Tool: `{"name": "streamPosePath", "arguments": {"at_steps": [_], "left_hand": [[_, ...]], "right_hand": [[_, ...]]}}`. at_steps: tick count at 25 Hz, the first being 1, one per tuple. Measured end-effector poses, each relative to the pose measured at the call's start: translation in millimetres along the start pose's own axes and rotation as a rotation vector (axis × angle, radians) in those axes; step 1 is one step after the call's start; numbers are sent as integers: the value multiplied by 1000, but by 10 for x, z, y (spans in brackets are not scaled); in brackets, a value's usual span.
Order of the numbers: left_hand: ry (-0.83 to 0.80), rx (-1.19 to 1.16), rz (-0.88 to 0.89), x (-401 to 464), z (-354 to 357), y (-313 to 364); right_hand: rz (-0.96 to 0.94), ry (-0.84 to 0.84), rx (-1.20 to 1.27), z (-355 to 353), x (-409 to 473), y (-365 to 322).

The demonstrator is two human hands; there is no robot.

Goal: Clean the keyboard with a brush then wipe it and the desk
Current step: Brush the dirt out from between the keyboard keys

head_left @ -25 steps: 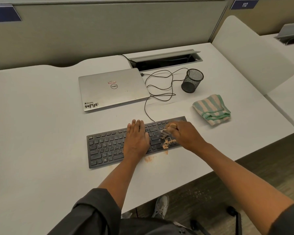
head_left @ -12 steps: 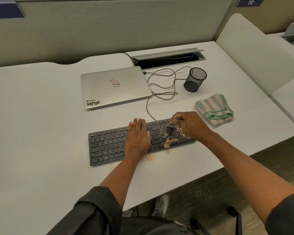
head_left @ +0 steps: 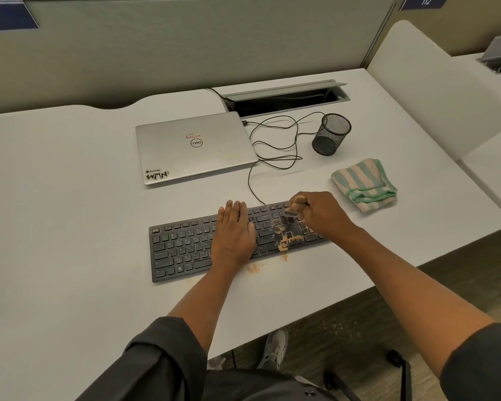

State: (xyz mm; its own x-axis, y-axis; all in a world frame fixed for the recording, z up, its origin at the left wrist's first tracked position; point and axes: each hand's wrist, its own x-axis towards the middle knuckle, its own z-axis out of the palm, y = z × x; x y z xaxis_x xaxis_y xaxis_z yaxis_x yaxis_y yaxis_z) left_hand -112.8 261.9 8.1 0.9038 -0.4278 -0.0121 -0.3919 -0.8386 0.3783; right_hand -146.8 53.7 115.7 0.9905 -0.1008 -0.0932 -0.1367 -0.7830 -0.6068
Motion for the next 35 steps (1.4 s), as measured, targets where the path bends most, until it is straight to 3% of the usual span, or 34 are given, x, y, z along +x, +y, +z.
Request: {"name": "streamPosePath", "arguments": {"at_steps": [3,8,10,14,20,27,32,35], "left_hand": [[6,3,6,0,-4,7],[7,16,7,6,-3,4],[2,18,8,-6,-7,6],[2,21,4,4,-8,3],[3,10,7,-1,-11,5],[-8,4,3,5,7,0],[-32,10,0,5,-16,-1],[-28,7,5,0,-26,11]], "right_hand": [[-51,-65,7,120,-64,-125],[-7,55,109,112,24,-249],[7,18,114,147,31,-288],[-27,-52,-47,200,-29,-321],[-45,91,-97,141,169,-344],[-96,-130,-112,209,-481,-238],[-57,85,-86,2,-396,-85],[-54,44,-90,167,-556,-14]]}}
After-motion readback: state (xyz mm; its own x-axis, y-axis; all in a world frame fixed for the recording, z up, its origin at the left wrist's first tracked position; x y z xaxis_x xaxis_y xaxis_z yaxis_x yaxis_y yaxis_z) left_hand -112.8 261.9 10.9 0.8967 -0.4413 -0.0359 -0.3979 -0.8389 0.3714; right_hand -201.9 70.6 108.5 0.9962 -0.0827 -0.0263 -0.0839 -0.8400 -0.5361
